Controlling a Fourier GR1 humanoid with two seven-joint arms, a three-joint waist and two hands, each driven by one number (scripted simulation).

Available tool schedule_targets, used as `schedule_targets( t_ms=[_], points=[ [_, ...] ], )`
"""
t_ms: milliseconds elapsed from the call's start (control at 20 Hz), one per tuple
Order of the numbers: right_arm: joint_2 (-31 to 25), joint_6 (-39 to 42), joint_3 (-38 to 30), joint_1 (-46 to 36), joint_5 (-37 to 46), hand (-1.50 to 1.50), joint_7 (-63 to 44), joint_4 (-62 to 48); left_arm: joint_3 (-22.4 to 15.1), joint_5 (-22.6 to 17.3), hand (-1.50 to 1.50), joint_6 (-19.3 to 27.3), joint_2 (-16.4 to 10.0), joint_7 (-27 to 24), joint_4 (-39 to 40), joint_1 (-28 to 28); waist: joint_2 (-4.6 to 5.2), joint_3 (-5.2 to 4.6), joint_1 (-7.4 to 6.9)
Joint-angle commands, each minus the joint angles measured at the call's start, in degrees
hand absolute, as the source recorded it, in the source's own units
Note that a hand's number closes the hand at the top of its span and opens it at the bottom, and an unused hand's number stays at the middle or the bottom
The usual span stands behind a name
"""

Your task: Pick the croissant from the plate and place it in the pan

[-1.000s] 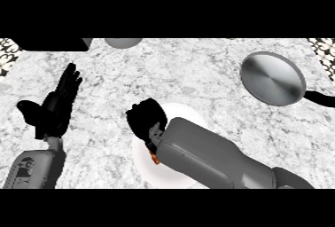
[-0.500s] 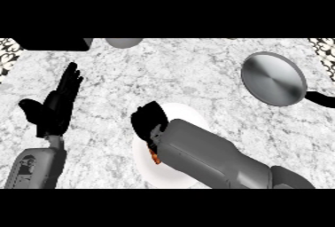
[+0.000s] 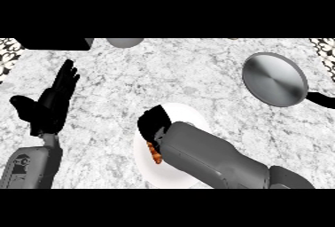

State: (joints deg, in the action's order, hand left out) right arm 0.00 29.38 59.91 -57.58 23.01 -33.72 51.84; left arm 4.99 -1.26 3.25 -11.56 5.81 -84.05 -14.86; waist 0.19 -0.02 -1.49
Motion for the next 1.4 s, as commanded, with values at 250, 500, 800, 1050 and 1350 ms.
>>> schedule_targets(
  t_ms=[250,500,800,1050,1350],
  points=[
    [0.0,1.3,3.4,0.7,-0.5,1.50,8.2,-0.9,-3.6,3.2,0.00,2.9,4.1,-0.2,-2.2,1.0,0.03,0.02,0.08],
    [0.0,-2.0,4.8,0.9,1.2,1.50,10.8,-3.4,-2.1,3.0,0.00,2.1,2.4,1.9,-0.9,-0.8,0.08,0.02,-0.05],
    [0.0,-7.5,0.9,2.1,3.1,1.50,10.0,-6.3,0.3,0.1,0.00,-0.9,0.6,-0.1,-2.5,1.9,-0.07,0.03,0.26],
    [-2.8,-24.2,-16.2,4.7,-3.0,1.50,-6.7,-7.9,1.8,0.2,0.00,-0.3,0.2,-1.8,0.0,4.1,-0.71,0.14,3.06],
    [-1.5,-42.9,-14.1,1.1,10.2,1.50,-18.2,-1.5,0.5,1.2,0.00,0.3,1.5,-2.8,-0.1,4.3,-0.90,0.02,2.72]
  ],
)
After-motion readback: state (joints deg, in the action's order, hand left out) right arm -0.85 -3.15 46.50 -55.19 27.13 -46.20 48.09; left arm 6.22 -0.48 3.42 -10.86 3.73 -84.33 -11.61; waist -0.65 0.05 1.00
